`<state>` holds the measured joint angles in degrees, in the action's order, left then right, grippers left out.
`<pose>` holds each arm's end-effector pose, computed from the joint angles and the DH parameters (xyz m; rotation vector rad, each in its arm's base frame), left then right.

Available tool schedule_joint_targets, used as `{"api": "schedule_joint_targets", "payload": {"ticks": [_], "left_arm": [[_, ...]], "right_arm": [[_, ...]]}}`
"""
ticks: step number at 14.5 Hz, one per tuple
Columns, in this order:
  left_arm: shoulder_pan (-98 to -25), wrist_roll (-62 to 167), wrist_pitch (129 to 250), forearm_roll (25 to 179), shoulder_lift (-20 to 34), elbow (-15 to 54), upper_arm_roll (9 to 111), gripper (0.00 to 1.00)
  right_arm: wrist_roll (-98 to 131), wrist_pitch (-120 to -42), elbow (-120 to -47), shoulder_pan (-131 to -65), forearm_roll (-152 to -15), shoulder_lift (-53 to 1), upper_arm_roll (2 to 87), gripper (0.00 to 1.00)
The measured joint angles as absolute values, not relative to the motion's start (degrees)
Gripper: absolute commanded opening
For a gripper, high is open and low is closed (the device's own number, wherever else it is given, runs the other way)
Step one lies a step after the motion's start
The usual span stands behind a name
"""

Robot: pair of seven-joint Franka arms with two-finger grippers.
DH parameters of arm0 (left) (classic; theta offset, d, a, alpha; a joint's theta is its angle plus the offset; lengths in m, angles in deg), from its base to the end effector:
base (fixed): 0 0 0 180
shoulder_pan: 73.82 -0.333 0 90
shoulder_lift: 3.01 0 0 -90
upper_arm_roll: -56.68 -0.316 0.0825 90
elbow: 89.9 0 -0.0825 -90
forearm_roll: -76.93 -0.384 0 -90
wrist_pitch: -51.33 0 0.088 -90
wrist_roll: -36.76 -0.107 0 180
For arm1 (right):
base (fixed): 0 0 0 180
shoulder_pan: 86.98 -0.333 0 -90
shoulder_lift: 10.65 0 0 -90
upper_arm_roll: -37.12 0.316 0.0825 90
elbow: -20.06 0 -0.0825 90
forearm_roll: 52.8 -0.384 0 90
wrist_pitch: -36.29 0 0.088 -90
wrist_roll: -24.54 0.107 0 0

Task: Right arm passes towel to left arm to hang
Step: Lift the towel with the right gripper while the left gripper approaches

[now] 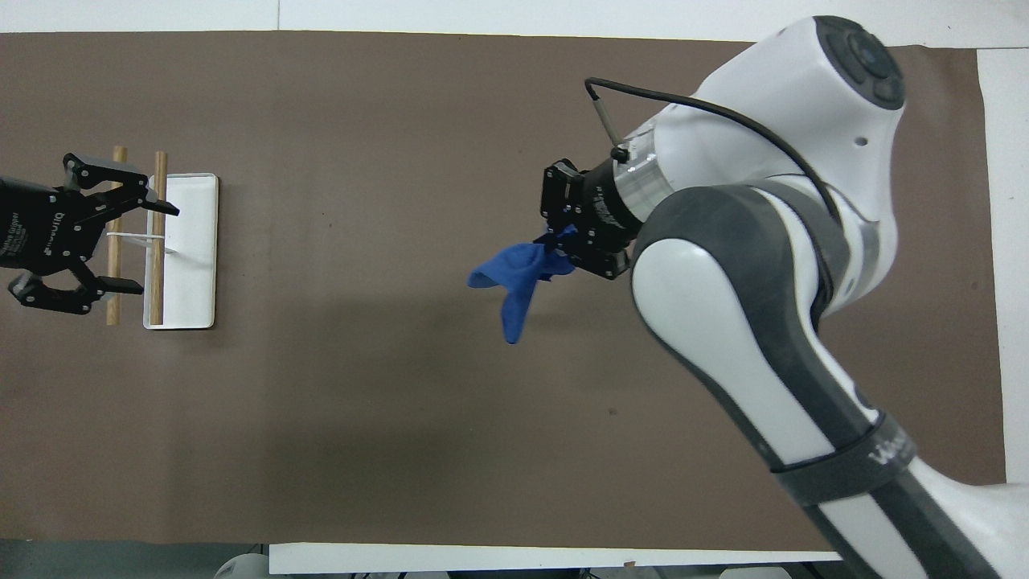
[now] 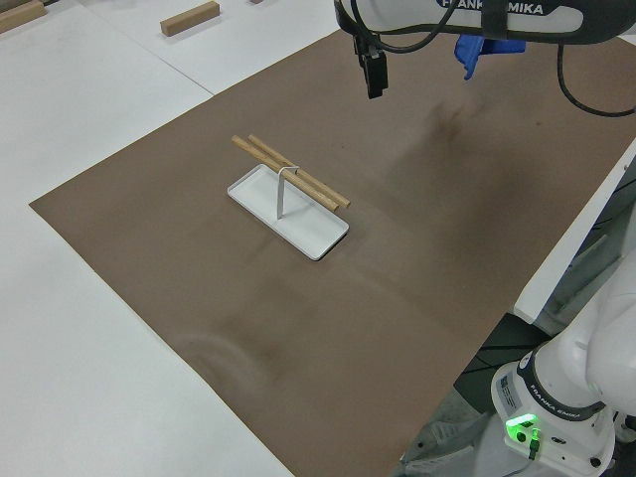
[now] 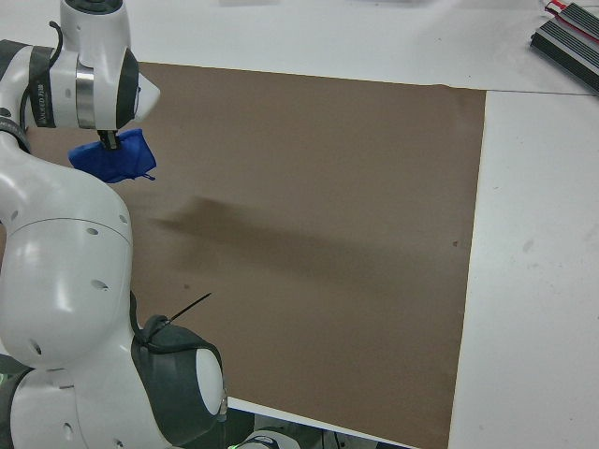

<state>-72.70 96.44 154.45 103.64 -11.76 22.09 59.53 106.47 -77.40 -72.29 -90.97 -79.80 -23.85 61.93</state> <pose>0.5121 -0.0748 0.5514 2.3533 1.4123 -0.3303 0.5635 0.3137 0.5266 -2.2693 1.3972 0.4875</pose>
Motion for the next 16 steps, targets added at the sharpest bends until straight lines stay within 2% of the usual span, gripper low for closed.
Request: {"api": "schedule_joint_targets", "payload": {"ticks": [2, 6, 12, 16], "left_arm": [[-71.61, 104.88, 159.46, 107.63, -13.49, 25.91, 59.64, 1.00], [-69.48, 115.23, 162.68, 109.77, -14.53, 27.49, 59.72, 1.00], [-64.68, 124.67, 174.35, 109.88, -13.27, 28.30, 59.85, 1.00], [-63.48, 124.92, 175.79, 109.91, -11.12, 27.74, 59.87, 1.00]], "right_arm": [[114.58, -86.74, -72.05, -93.47, -84.06, -25.36, 64.00, 0.00], [121.29, -100.44, -71.77, -94.54, -92.62, -27.35, 67.91, 0.00], [123.60, -102.21, -71.27, -94.54, -93.35, -27.80, 68.79, 0.00], [123.60, -102.21, -71.26, -94.57, -93.35, -27.83, 68.83, 0.00]]}}
